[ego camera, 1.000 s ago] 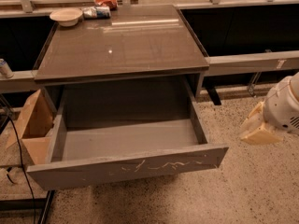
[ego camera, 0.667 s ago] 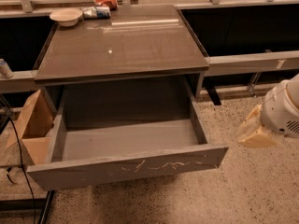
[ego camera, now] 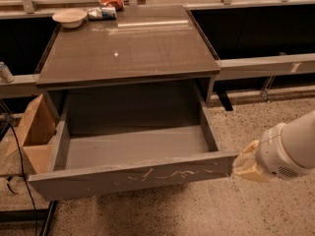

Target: Close top drawer

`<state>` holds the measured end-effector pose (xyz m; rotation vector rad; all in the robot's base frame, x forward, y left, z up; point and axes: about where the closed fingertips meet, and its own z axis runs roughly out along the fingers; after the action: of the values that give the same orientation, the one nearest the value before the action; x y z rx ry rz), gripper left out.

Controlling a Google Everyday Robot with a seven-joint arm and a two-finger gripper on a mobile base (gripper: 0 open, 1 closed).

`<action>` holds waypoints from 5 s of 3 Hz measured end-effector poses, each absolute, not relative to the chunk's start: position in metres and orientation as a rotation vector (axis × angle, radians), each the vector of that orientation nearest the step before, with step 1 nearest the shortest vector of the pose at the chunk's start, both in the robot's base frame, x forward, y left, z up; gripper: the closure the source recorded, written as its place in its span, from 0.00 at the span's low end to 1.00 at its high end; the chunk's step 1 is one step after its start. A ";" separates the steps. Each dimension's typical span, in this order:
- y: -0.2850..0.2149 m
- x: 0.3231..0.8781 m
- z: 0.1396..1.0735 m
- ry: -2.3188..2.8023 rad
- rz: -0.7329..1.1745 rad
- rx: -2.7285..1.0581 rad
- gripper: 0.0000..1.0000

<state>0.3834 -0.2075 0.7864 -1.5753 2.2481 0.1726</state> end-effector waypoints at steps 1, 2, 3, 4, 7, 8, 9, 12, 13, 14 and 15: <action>-0.202 0.387 0.750 2.226 0.156 -1.563 1.00; -0.197 0.393 0.720 2.196 0.135 -1.551 1.00; -0.192 0.398 0.703 2.162 0.123 -1.538 1.00; -0.185 0.401 0.691 2.127 0.129 -1.534 1.00; -0.153 0.406 0.665 2.065 0.182 -1.598 1.00; -0.143 0.410 0.657 2.049 0.196 -1.620 1.00; -0.131 0.420 0.649 2.018 0.190 -1.619 1.00; -0.114 0.441 0.638 1.975 0.165 -1.616 0.82; -0.114 0.441 0.638 1.975 0.165 -1.616 0.61; -0.114 0.441 0.638 1.975 0.165 -1.616 0.36; -0.114 0.441 0.638 1.975 0.165 -1.616 0.14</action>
Offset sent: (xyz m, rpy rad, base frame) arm 0.0200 0.0147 -0.1046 0.0249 -0.1062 -0.0045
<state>0.4411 -0.1142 0.6379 -1.6164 1.9746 0.1650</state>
